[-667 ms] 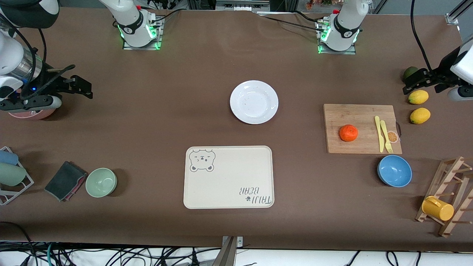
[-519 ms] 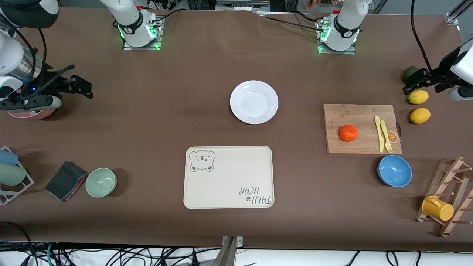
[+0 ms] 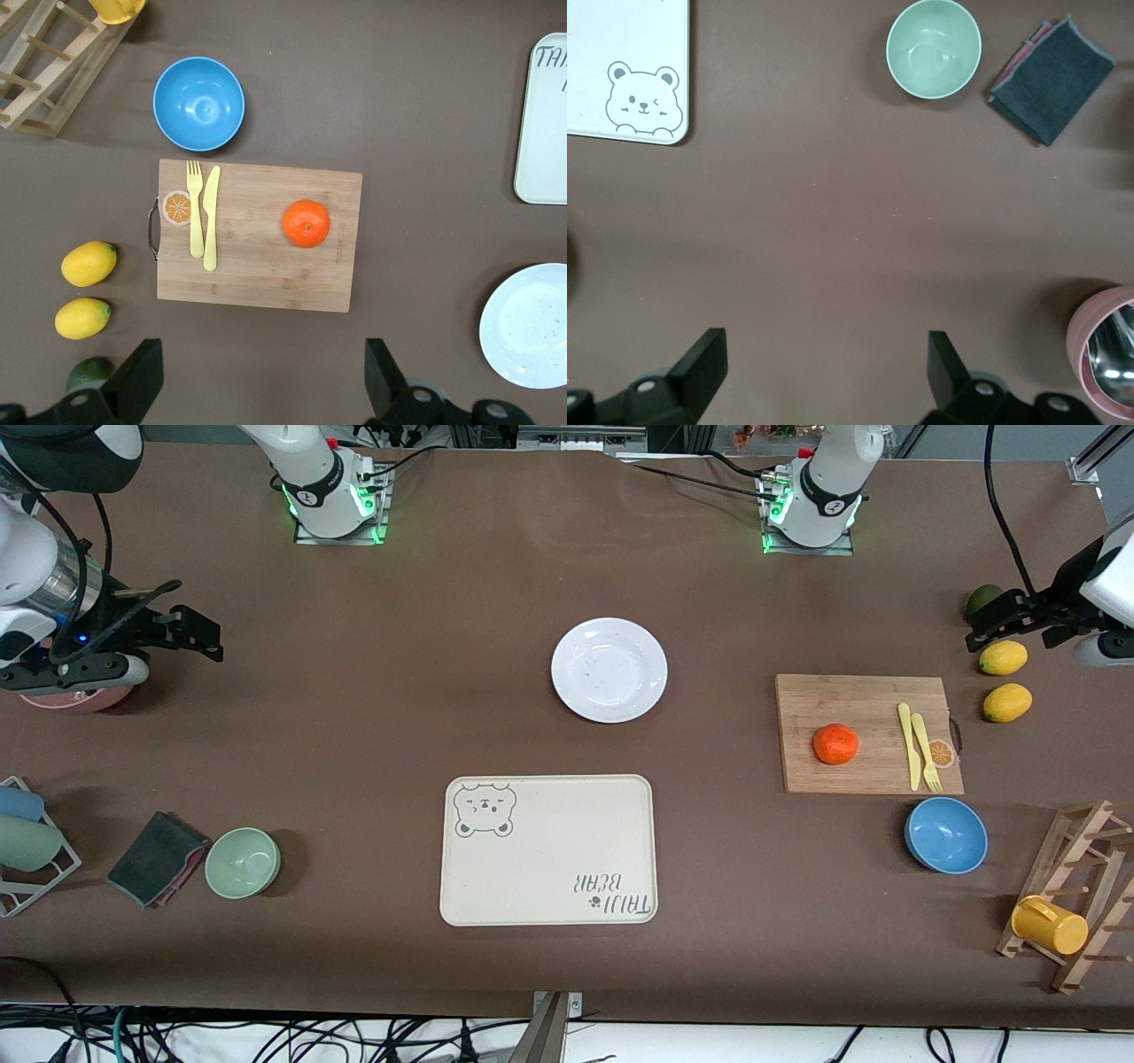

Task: Place orange and plate with both arms

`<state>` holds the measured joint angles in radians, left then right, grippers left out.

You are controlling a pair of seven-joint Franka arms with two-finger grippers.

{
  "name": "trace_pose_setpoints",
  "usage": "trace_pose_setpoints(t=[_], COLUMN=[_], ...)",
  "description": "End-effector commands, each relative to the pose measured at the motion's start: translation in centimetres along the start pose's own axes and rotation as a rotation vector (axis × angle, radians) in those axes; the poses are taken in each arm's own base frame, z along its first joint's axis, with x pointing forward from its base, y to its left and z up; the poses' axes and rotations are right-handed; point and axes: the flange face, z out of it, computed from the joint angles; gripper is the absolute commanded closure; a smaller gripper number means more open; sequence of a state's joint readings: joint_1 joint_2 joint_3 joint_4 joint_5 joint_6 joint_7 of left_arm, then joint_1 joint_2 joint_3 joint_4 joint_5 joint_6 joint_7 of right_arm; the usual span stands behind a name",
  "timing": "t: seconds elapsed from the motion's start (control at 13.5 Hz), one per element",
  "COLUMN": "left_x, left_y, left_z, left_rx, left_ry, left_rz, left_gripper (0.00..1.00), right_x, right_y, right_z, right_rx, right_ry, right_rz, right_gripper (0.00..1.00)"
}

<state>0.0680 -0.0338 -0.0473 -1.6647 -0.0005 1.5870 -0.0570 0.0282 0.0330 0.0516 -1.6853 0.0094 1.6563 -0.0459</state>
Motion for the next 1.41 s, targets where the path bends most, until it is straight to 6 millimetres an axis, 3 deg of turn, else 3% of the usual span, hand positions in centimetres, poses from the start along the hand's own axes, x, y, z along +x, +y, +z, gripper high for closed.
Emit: trace_pose_setpoints(t=[0.0, 0.89, 1.04, 1.33], left_x=[-0.3, -0.2, -0.2, -0.7], left_y=[-0.1, -0.3, -2.0, -2.8], left_z=[-0.7, -0.5, -0.5, -0.5], left_rx=[0.014, 0.014, -0.008, -0.064], left_ry=[0.028, 0.029, 0.028, 0.024], left_rz=[-0.005, -0.006, -0.031, -0.064], left_gripper=[0.0, 0.0, 0.0, 0.0], right_x=[0.2, 0.1, 0.1, 0.1], right_y=[0.2, 0.0, 0.1, 0.1], right_z=[-0.7, -0.6, -0.7, -0.6], right_rx=[0.002, 0.006, 0.009, 0.009], right_ry=[0.007, 0.001, 0.003, 0.003], right_rz=[-0.009, -0.012, -0.01, -0.01], right_gripper=[0.0, 0.0, 0.0, 0.0])
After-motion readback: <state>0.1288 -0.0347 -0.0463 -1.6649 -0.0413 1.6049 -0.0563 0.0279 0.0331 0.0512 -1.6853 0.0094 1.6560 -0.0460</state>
